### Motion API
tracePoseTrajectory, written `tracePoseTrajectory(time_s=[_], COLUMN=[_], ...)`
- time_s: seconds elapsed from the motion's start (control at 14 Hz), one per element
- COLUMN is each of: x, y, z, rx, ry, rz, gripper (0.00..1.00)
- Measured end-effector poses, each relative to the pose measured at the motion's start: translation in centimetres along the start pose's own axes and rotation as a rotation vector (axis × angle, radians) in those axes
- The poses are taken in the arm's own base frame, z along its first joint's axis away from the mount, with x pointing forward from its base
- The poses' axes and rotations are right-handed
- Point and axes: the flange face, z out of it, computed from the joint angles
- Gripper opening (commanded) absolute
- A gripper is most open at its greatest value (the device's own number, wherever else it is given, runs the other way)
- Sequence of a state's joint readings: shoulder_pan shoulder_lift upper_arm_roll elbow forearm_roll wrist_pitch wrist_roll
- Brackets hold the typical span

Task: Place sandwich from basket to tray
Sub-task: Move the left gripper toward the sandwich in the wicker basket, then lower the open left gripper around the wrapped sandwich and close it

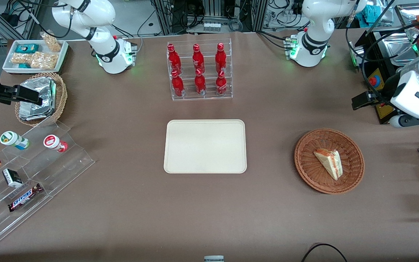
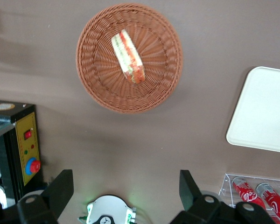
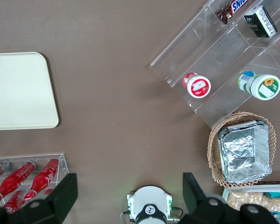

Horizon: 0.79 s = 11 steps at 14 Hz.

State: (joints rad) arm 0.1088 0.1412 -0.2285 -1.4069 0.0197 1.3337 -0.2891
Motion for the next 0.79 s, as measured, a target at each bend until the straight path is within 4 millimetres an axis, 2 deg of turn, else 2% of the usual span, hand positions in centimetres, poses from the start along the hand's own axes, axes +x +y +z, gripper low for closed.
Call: tracePoseTrajectory(time_s=[0.14, 0.29, 0.5, 0.64, 0.79], x=[1.2, 2.6, 4.4, 4.7, 4.8], y=[-1.2, -1.5, -0.8, -0.6, -0.8], z=[2.2, 5.2, 11.4, 15.5, 18.8], rx=[0.006, 0.019, 0.017, 0.012, 0.001], ry=[-0.045, -0.079, -0.044, -0.017, 0.025], rz=[-0.043, -0.059, -0.061, -0.062, -0.068], gripper=[1.00, 1.00, 1.00, 1.00, 1.00])
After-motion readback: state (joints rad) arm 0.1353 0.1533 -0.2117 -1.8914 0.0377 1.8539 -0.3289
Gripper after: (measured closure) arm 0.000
